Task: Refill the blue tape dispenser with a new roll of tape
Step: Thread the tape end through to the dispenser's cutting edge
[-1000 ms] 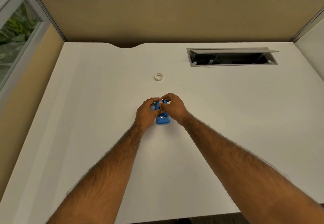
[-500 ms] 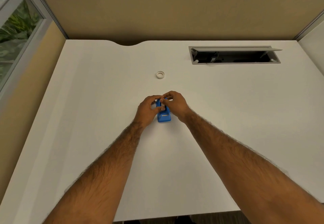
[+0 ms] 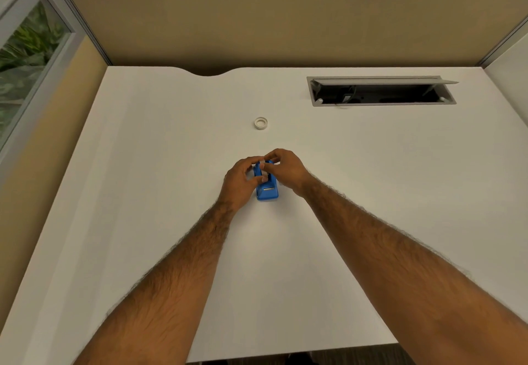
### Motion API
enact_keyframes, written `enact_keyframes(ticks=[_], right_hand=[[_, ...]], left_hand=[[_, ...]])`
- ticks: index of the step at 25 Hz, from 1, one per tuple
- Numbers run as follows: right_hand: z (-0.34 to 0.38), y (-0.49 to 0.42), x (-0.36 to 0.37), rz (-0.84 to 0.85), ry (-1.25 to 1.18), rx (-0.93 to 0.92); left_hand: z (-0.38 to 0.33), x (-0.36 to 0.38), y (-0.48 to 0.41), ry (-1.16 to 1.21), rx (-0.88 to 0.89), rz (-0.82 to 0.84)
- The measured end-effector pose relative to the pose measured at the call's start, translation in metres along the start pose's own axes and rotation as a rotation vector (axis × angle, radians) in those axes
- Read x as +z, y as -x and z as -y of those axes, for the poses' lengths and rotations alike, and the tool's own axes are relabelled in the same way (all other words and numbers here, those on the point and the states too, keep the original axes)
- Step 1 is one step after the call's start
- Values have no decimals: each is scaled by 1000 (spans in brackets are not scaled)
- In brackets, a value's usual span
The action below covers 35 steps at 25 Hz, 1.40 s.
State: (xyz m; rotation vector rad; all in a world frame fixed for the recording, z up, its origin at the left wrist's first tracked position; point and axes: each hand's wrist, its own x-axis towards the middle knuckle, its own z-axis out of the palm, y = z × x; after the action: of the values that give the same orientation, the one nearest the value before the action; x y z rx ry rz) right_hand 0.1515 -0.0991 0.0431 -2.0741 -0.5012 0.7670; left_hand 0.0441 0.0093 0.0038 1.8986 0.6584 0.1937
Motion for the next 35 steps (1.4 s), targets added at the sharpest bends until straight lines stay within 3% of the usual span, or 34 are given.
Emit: enact_keyframes(ticks=[17,28,35], right_hand=[[-17,9,12,-35,-146,1],[-4,0,2,-12,3,3],[-8,-1,4,-24,-95,34]], left_hand=[[2,-2,1,-88,37,-7],[-4,-4,2,-139,51,6],[-4,-3,2,-183,74,22]])
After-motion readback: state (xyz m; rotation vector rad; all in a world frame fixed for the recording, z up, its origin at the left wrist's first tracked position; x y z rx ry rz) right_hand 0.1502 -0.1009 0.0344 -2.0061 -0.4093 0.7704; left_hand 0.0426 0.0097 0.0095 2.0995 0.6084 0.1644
